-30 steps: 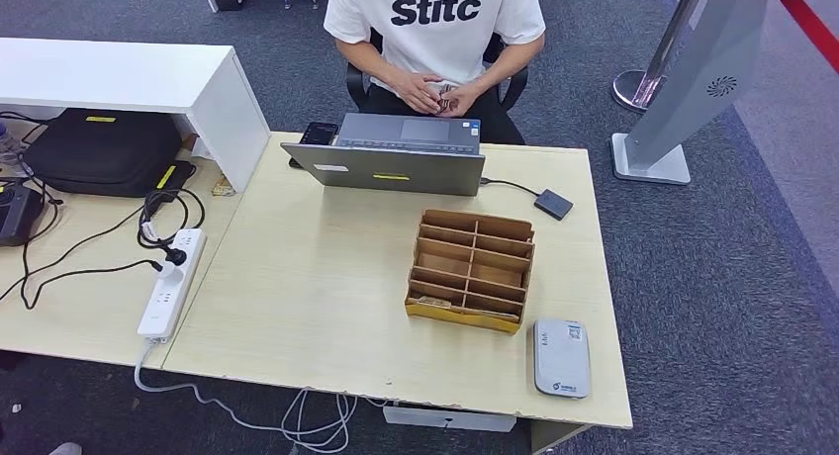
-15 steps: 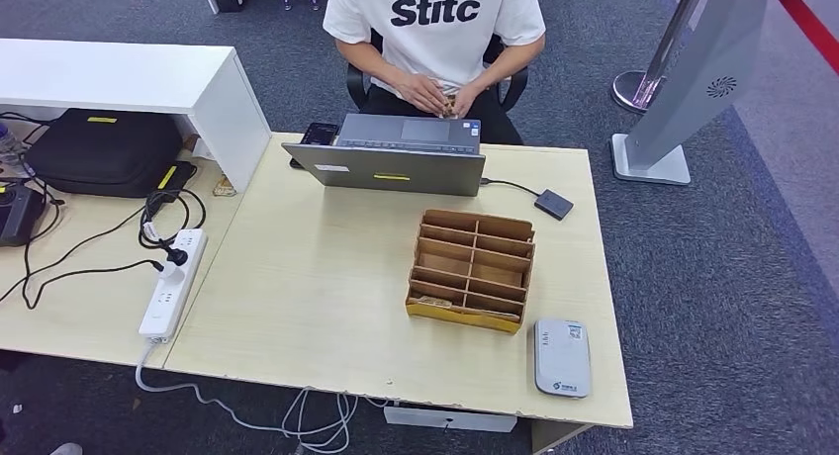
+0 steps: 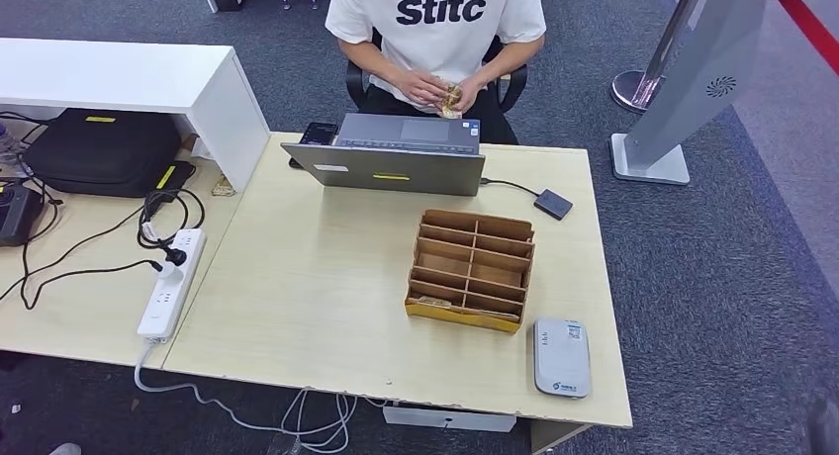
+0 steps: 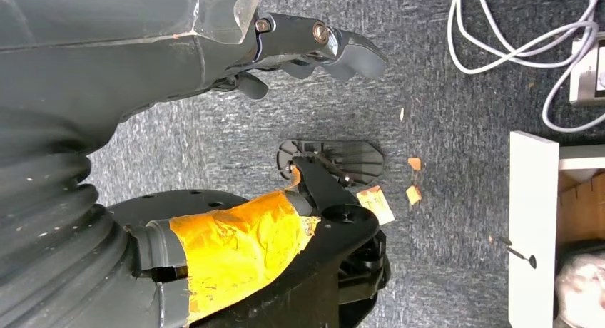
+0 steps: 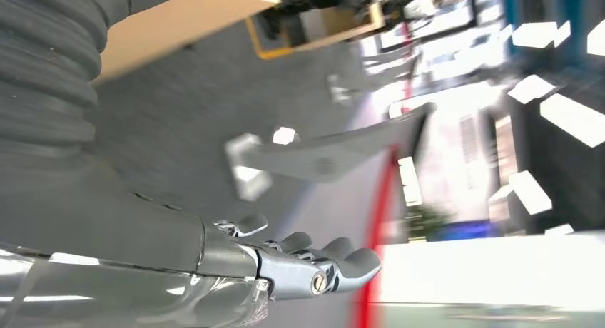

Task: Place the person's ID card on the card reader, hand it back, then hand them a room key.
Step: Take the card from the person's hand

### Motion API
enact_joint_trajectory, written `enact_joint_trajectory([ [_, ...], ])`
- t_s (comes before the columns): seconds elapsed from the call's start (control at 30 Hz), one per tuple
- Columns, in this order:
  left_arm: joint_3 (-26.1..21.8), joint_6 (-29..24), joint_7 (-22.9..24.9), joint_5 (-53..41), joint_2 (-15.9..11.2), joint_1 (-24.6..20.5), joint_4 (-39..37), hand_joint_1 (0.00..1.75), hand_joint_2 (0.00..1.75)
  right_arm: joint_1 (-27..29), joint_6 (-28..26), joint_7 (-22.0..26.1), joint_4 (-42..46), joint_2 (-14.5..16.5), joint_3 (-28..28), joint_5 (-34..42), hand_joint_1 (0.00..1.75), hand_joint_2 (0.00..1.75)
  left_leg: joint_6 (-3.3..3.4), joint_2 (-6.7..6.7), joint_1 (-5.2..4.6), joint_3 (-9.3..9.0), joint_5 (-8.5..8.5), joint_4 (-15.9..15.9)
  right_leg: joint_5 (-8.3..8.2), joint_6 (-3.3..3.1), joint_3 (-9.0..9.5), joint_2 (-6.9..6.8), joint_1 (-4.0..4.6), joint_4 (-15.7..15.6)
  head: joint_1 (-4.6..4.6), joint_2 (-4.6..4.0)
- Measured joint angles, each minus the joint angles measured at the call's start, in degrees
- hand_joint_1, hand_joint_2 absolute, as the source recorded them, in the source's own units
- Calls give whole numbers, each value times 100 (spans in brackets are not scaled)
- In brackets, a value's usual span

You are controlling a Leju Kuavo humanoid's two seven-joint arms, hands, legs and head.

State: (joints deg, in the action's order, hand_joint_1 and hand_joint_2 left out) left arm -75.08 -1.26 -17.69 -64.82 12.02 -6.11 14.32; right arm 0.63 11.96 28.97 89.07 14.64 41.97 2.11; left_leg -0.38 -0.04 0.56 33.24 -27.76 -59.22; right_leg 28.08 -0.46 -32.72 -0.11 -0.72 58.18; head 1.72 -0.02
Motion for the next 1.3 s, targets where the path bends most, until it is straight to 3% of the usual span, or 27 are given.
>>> enact_joint_trajectory([
  [0.13,0,-1,-25,-65,3,1,0,0,175,141,24,693,405,0,-429,-864,0,175,0,3,-2,1,0,-1,-1,1,1,1,0,-2,0,0],
  [0.43,0,7,-31,-81,16,10,0,0,175,244,-9,792,673,0,-758,-1053,0,175,1,0,-5,0,0,-3,-2,2,4,-4,-3,-3,0,0],
  [0.53,0,80,-97,-54,21,10,0,0,175,282,-163,835,706,0,-888,-1597,0,175,1,0,-3,0,0,-2,-2,2,4,-3,-3,-2,1,0],
  [0.63,0,140,-189,27,40,8,0,0,175,383,-616,843,775,10,-1327,-2667,0,175,0,1,-1,1,0,-1,-2,2,4,-1,-1,-1,-1,0],
  [0.73,0,110,-216,43,51,8,0,0,175,510,-1580,754,904,15,-2108,-3836,0,175,0,2,2,-1,0,0,-2,1,4,0,2,2,0,0],
  [0.83,3,103,-188,-35,51,8,0,0,175,533,-2615,340,1005,1,-3046,-4993,0,175,-4,4,3,1,3,2,-2,0,4,2,3,7,1,0],
  [0.93,36,129,-119,-168,51,3,0,0,175,295,-3062,-427,1036,-71,-4012,-5910,0,175,-8,10,3,0,6,3,-3,-1,2,9,2,9,1,0],
  [1.1,178,181,-96,-395,49,0,0,0,175,-764,-2530,-1665,886,-174,-5034,-6607,0,175,-13,7,2,2,22,2,-17,-6,-1,6,2,9,-1,0],
  [1.3,454,213,78,-700,50,-44,0,0,175,-2578,-1881,-2717,-293,-198,-5319,-7139,0,175,-12,8,2,8,40,-2,-41,-6,-11,8,1,8,-2,0],
])
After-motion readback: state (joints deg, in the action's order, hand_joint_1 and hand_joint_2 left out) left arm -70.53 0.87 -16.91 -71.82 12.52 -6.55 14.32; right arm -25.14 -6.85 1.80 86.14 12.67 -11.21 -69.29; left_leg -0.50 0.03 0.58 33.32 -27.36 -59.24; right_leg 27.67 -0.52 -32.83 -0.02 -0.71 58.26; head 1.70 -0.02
